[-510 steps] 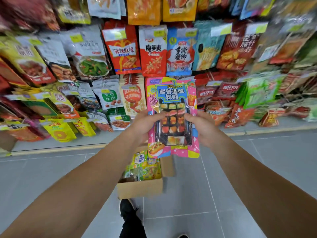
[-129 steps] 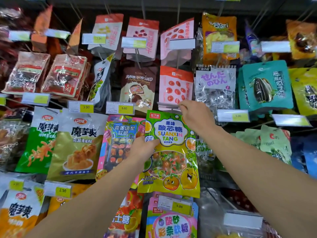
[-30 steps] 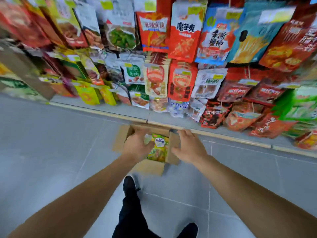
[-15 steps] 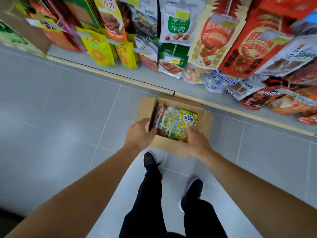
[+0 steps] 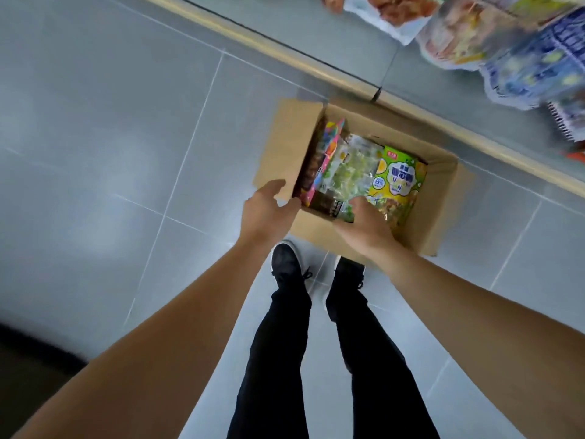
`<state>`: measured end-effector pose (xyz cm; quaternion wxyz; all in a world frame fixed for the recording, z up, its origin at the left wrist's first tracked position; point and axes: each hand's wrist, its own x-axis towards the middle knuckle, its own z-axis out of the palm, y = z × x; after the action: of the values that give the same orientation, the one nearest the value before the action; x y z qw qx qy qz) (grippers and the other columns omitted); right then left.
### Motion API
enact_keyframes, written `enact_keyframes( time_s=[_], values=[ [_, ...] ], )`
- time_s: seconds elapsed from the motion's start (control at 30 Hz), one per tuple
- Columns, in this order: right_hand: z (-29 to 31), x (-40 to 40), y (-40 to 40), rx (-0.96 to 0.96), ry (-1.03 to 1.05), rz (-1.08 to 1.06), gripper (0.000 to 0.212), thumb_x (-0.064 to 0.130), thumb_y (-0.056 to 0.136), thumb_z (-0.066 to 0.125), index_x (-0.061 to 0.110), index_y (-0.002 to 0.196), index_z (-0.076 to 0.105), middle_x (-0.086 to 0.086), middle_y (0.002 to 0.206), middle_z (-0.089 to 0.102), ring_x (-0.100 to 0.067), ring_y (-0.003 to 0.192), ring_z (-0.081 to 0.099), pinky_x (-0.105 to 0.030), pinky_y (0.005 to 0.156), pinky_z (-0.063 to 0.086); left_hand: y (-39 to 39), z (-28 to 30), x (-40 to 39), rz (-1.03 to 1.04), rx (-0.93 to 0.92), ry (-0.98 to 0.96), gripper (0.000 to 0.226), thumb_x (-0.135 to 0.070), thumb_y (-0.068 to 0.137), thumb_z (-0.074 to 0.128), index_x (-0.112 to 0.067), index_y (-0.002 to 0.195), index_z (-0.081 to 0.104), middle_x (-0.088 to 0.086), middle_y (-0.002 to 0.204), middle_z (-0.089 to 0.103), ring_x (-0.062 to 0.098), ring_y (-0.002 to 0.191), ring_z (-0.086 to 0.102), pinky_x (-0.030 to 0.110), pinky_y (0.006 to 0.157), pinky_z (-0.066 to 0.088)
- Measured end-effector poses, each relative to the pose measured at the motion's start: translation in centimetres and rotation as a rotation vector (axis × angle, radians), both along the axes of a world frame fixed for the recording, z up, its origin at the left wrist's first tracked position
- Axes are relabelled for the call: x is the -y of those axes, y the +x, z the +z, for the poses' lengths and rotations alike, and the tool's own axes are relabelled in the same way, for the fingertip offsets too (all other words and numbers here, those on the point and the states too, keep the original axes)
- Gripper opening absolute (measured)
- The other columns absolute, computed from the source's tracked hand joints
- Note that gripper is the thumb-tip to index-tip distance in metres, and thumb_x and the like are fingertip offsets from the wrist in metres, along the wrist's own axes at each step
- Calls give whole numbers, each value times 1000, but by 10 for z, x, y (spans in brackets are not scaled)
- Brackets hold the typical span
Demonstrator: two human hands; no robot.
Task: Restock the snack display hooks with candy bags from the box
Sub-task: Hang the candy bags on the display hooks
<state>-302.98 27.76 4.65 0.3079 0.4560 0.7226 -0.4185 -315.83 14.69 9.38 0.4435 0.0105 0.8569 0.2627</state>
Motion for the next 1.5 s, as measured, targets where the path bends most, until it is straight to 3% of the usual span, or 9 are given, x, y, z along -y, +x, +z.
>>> enact_keyframes(
  time_s=[0.4, 0.57, 0.67, 0.83, 0.93, 1.03, 1.17, 1.33, 1.5],
  values=[
    [-248, -4, -56, -15, -37, -229, 41, 37, 92, 61, 13, 124, 53, -3, 110, 61, -22, 97, 55, -31, 85, 43, -13, -226, 12, 156, -3, -44, 47, -31, 89, 61, -27, 136, 55, -8, 134, 59, 7, 115, 57, 18, 89, 40],
    [-297, -3, -73, -75, -21, -477, 14, 32, 87, 62, 19, 90, 60, -5, 97, 66, -27, 92, 65, -40, 84, 55, -15, -257, 18, 174, -34, -27, 48, -41, 90, 61, -26, 135, 56, -11, 132, 60, -3, 97, 51, 14, 83, 38],
    [-280, -8, -60, -81, 38, -533, 13, 30, 92, 60, 18, 92, 66, -5, 94, 68, -27, 88, 65, -36, 73, 50, -11, -249, 16, 186, -62, -32, 44, -38, 89, 63, -26, 131, 59, -12, 128, 63, 3, 101, 60, 15, 83, 40],
    [-217, -25, -8, -88, -115, -684, 37, 43, 79, 66, 25, 111, 66, -1, 113, 70, -25, 100, 67, -46, 91, 54, 7, -214, -8, 175, -57, 8, 31, -25, 85, 63, -24, 116, 64, -16, 105, 64, 8, 94, 63, 20, 80, 44],
    [-181, -38, 20, -141, -251, -702, 19, 23, 87, 58, 33, 96, 72, 0, 102, 74, -29, 101, 69, -57, 96, 51, 18, -197, -26, 141, 21, 34, 28, -33, 81, 68, -26, 107, 64, -15, 94, 66, 13, 91, 64, 30, 79, 52],
    [-145, -46, 42, -149, -329, -633, 37, 11, 91, 53, 41, 89, 74, -8, 103, 75, -40, 105, 66, -65, 97, 45, 26, -179, -40, 171, 174, 115, 23, -37, 72, 76, -23, 89, 68, -5, 81, 72, 21, 80, 70, 42, 78, 59],
    [-96, -46, 61, -117, -348, -650, 23, 21, 85, 58, 35, 96, 72, -28, 118, 62, -56, 114, 52, -71, 97, 39, 36, -146, -40, 296, 380, 215, 29, -33, 69, 75, -17, 92, 74, 22, 101, 71, 44, 97, 68, 64, 86, 52],
    [-16, -30, 67, -160, -330, -784, 26, 24, 80, 55, 40, 90, 72, -31, 121, 58, -59, 115, 47, -61, 78, 48, 39, -63, -40, 258, 361, 263, 9, -17, 86, 67, -14, 92, 73, 20, 99, 72, 41, 93, 70, 61, 84, 55],
    [95, -20, 70, -194, -284, -908, 17, 12, 90, 56, 21, 95, 70, -21, 111, 70, -47, 111, 61, -66, 96, 46, 37, 41, -40, 216, 357, 333, 10, -15, 84, 69, -22, 85, 75, 20, 100, 72, 41, 96, 69, 61, 85, 54]
  ],
)
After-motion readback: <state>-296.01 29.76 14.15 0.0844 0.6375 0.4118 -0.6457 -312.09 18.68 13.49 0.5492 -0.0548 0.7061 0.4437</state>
